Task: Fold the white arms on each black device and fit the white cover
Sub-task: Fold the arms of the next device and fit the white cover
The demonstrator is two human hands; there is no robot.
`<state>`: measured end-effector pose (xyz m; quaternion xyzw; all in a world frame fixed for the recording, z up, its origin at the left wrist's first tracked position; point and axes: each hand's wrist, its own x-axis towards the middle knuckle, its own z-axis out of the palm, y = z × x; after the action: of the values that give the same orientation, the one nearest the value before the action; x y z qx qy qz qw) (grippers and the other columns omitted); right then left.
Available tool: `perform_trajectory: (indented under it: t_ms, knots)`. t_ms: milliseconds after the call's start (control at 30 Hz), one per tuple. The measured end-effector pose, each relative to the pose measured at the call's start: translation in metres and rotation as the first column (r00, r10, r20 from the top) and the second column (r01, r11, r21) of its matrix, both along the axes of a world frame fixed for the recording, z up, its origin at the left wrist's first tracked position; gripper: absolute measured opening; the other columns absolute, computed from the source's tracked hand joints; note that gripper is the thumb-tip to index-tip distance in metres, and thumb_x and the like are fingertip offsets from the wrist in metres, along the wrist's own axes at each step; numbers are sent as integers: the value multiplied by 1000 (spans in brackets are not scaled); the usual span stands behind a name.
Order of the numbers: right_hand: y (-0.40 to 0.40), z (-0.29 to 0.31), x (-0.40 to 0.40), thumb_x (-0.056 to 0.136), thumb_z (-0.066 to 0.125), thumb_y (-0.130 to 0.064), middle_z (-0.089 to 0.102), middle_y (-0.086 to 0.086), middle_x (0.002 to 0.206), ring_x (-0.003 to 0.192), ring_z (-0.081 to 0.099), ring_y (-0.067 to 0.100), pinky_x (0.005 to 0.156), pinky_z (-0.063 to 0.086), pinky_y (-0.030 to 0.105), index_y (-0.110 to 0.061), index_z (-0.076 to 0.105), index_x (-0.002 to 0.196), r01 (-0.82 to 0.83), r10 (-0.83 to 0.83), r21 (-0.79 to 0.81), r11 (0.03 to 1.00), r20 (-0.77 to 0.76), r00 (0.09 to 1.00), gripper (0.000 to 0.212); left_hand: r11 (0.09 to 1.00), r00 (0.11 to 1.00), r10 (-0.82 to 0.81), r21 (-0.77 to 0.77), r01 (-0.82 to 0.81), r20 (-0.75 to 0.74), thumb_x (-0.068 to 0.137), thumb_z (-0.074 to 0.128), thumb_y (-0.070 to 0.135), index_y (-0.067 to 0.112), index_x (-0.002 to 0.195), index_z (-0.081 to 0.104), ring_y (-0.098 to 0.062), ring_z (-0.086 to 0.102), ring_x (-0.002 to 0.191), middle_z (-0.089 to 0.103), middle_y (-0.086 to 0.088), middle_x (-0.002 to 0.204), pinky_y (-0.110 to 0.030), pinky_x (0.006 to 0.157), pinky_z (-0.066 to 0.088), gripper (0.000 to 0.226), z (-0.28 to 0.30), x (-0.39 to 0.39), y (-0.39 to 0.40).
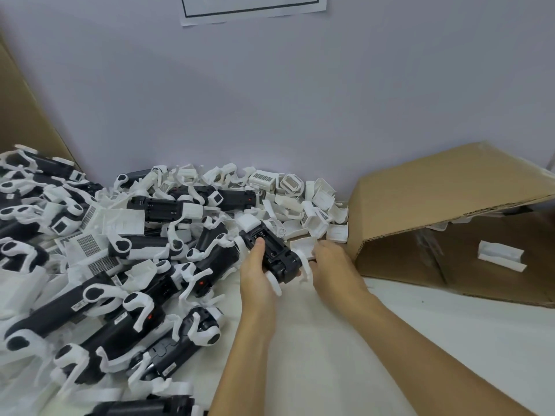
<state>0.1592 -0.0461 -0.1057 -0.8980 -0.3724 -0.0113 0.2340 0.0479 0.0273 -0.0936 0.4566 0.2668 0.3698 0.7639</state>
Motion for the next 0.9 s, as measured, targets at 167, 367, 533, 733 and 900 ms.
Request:
perform_trajectory:
  t_ms: [167,367,533,733,900]
  knots:
    - [-14,-6,-8,102,50,-17,40,3,128,116,44,15,92,40,26,-9,59,100,-73,52,251,965,90,995,12,1000,999,-11,-20,12,49,100,52,33,17,90,72,-18,70,78,74,-3,82,-35,78,55,28,0,0,0]
    - [-51,-13,-29,92,67,-15,54,-8,93,82,51,0,68,39,13,-19,54,91,33,-25,603,797,-21,999,14,994,997,-52,96,47,51,90,60,40,3,99,69,-24,72,79,76,-16,93,-27,70,55,40,0,-1,-5]
    - [-63,-17,-38,83,75,-20,60,-17,97,81,55,2,67,40,8,-34,51,101,184,-97,737,650,-159,983,33,975,997,-73,210,77,-29,85,59,47,16,109,68,-15,73,98,77,-3,104,-21,77,55,40,-2,3,-11]
    - [-68,-18,-37,78,65,-24,49,-22,105,106,46,-4,82,34,1,-37,42,119,7,-15,663,749,6,1000,49,927,986,-80,353,127,-146,104,47,26,29,120,57,3,65,102,72,10,110,-12,87,48,19,-10,6,-14]
    - [-64,-16,-38,76,78,-30,64,-19,106,95,61,7,75,42,7,-42,43,131,17,104,793,609,-101,989,66,889,976,-145,411,201,-162,97,62,16,22,110,59,-7,71,93,75,2,102,-16,68,52,15,-11,8,-20]
